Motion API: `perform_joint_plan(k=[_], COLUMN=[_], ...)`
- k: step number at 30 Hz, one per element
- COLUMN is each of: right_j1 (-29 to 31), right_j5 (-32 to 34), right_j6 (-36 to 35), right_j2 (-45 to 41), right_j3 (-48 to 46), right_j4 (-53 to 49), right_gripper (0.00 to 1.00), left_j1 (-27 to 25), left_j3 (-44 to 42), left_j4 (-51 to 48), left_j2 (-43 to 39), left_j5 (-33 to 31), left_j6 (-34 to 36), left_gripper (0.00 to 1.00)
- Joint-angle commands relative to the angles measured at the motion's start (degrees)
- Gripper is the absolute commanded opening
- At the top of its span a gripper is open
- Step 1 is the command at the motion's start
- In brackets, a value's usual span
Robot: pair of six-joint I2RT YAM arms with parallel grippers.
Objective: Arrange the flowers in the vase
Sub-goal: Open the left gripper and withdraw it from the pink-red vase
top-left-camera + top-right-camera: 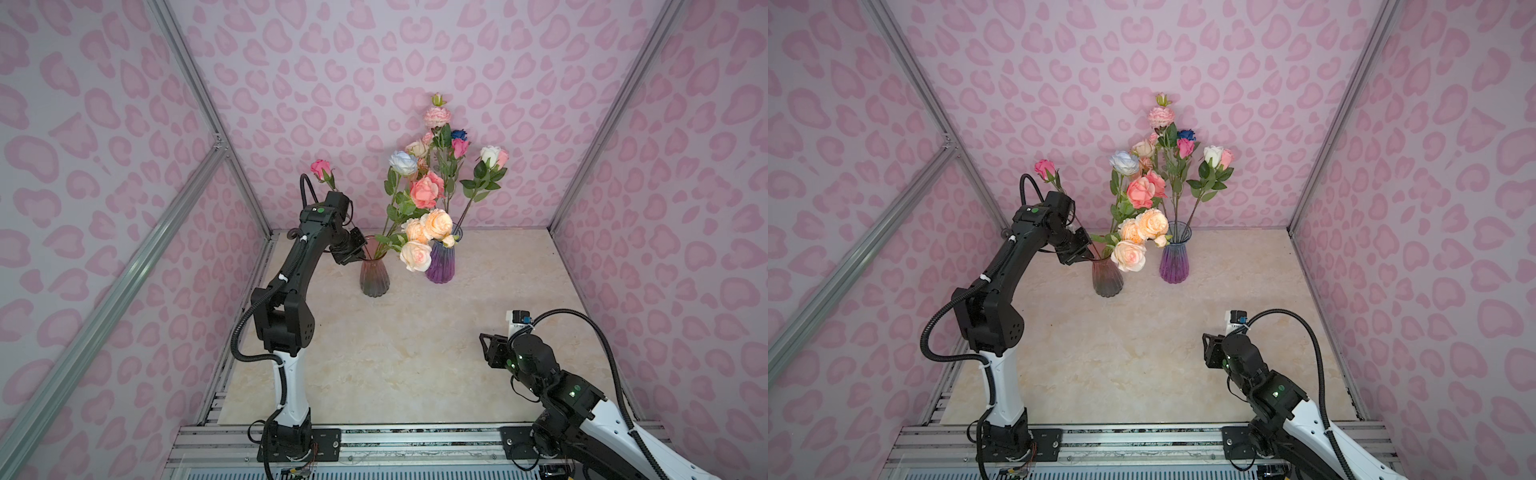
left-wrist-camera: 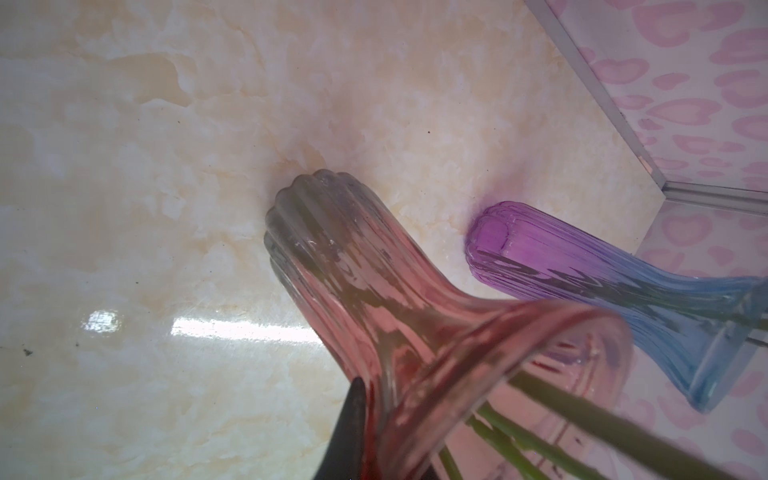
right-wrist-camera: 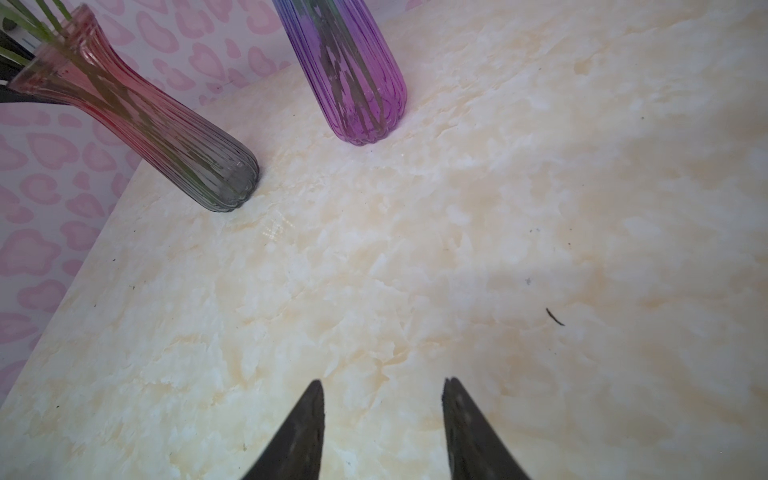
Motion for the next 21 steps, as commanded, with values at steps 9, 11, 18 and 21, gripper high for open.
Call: perform_joint_plan(k=[9, 11, 18, 21], right_j1=[-0.31, -0.31, -0.25, -0.38], right_j5=[0.72, 0.72, 0.67, 0.58], right_j6=[-0.12, -0.01, -0.25, -0.27], right_j2=[-0.07, 0.28, 1.52, 1.98], right_j3=[0.35, 0.36, 1.00, 1.22], right_j4=[-0.57, -0.42, 0.03, 0.29], right_gripper=[0.48, 0.48, 0.49, 0.50], left_j1=[0.23, 0.33, 0.44, 0.41], left_j3=[1.03, 1.01, 0.60, 0.23], left_j4=[1.20, 1.26, 0.52, 0.35], left_j2=[1.12, 0.73, -2.43, -3.66], left_j5=[3.14, 3.14, 1.99, 1.82], left_j6=[2.22, 2.61, 4.45, 5.12], left_gripper=[0.30, 0.31, 0.45, 0.49])
